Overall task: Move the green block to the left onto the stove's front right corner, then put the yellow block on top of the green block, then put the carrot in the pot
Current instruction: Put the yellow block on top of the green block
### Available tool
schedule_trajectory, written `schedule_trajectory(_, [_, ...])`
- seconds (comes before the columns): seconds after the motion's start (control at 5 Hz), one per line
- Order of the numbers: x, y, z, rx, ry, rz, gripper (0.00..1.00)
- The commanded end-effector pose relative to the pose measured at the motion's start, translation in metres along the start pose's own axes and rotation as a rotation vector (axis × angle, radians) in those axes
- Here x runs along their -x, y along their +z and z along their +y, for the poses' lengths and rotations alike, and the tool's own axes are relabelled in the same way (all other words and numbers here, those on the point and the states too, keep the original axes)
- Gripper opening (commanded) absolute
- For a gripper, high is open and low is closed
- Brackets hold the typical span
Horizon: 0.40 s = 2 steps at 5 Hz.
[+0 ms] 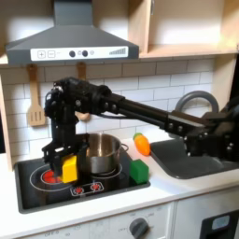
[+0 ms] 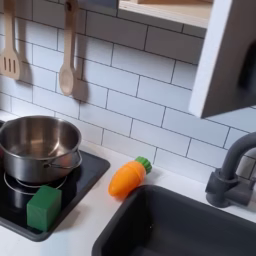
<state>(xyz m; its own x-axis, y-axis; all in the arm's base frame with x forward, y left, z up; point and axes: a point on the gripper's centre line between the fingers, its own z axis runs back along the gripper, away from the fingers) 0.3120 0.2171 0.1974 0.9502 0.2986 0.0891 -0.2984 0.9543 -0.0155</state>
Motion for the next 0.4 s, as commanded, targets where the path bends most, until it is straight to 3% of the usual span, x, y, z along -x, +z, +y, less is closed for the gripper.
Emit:
schedule_trajectory(0.0, [0.0137, 0.0054, -0.0119, 0.01, -0.024, -0.013, 0.0])
schedule_trajectory(0.2, [0.017, 0.0038, -0.0175, 0.014, -0.041, -0.02, 0.0])
